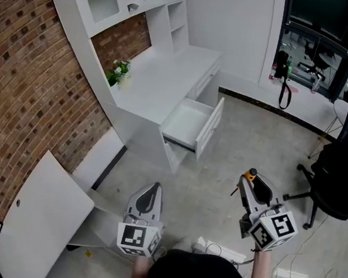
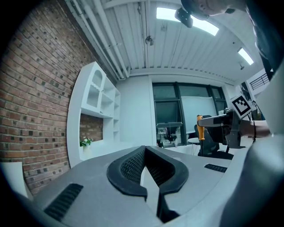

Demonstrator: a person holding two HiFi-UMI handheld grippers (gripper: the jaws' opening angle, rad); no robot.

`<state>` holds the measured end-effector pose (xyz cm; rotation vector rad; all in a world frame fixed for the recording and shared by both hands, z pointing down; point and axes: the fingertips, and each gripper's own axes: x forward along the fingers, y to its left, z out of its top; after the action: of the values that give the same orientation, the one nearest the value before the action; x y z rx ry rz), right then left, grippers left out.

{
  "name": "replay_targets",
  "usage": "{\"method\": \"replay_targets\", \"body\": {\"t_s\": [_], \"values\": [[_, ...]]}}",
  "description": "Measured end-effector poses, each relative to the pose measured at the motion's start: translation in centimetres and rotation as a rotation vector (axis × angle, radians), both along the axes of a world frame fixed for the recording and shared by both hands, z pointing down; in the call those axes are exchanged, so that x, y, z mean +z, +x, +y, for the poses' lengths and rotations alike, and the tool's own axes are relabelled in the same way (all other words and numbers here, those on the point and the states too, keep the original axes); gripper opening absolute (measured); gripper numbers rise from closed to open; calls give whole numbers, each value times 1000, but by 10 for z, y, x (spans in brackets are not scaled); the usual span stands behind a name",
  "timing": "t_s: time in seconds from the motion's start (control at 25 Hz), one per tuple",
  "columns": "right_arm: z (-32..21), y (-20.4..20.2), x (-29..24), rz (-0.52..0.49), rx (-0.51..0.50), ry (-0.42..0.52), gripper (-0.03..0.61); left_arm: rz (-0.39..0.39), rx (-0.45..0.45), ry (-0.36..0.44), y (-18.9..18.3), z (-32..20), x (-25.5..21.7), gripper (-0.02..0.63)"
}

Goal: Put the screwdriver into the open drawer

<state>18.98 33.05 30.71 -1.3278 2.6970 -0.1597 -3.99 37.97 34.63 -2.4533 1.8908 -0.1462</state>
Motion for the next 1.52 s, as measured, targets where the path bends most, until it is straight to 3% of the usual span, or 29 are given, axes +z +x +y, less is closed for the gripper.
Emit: {"method": "replay_targets", "body": {"t_s": [0.6, 1.52], "values": [[-40, 4, 13, -39, 8, -40, 113, -2, 13, -45, 3, -38, 17, 9], [-223, -58, 34, -35, 23, -126, 112, 38, 86, -93, -42, -241, 34, 8]]}}
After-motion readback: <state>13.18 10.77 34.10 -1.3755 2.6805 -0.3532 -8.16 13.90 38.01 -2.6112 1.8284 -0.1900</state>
